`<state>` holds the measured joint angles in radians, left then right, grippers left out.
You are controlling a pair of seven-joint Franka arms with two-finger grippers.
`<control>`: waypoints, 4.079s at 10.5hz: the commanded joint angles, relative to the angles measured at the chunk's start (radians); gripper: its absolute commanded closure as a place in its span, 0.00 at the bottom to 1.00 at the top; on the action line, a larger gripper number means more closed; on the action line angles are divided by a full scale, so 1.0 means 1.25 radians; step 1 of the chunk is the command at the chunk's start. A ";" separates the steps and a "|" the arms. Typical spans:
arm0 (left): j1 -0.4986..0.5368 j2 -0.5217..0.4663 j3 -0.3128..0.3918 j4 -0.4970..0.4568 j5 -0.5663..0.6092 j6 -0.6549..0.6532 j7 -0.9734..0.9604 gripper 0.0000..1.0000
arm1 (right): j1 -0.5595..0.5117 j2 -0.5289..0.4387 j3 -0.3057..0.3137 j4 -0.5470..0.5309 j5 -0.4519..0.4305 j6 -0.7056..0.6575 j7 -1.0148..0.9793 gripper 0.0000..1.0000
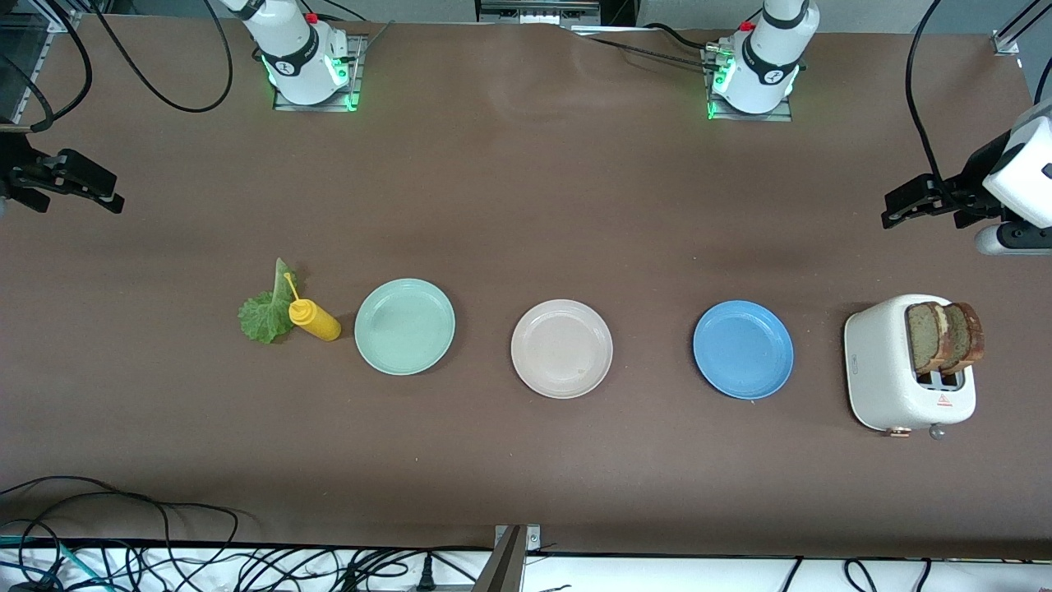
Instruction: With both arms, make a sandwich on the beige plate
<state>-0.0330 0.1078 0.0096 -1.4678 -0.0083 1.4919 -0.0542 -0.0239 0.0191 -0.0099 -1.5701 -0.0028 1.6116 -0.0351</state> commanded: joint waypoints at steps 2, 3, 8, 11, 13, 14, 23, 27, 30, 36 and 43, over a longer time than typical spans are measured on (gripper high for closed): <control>0.001 -0.002 0.002 0.015 -0.001 -0.014 0.014 0.00 | -0.002 0.006 0.002 0.019 0.001 -0.012 0.005 0.00; 0.001 -0.002 0.001 0.015 -0.001 -0.014 0.014 0.00 | -0.002 0.006 0.003 0.019 0.001 -0.012 0.005 0.00; 0.001 -0.002 0.002 0.015 0.001 -0.014 0.013 0.00 | -0.002 0.004 0.003 0.019 0.002 -0.013 0.006 0.00; 0.002 -0.002 0.003 0.015 -0.001 -0.014 0.014 0.00 | -0.002 0.004 0.003 0.019 0.001 -0.013 0.006 0.00; 0.006 0.000 0.005 0.013 -0.001 -0.014 0.015 0.00 | -0.002 0.006 0.003 0.019 0.001 -0.013 0.006 0.00; 0.007 0.000 0.005 0.012 -0.001 -0.014 0.015 0.00 | -0.002 0.004 0.003 0.019 0.002 -0.013 0.006 0.00; 0.039 0.078 0.010 0.011 0.010 0.070 0.016 0.00 | -0.002 0.004 0.003 0.019 0.001 -0.013 0.006 0.00; 0.074 0.148 0.010 0.012 0.030 0.146 0.018 0.00 | -0.002 0.006 0.003 0.019 0.001 -0.013 0.006 0.00; 0.111 0.211 0.010 0.015 0.056 0.186 0.075 0.00 | -0.002 0.006 0.003 0.019 0.002 -0.013 0.006 0.00; 0.158 0.311 0.010 0.087 0.057 0.223 0.144 0.00 | -0.002 0.006 0.003 0.019 0.002 -0.013 0.006 0.00; 0.166 0.352 0.008 0.086 0.047 0.272 0.131 0.00 | -0.002 0.006 0.003 0.018 0.002 -0.013 0.005 0.00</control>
<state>0.1741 0.5281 0.0256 -1.4010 0.0398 1.8360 0.1043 -0.0238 0.0194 -0.0094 -1.5694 -0.0027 1.6115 -0.0351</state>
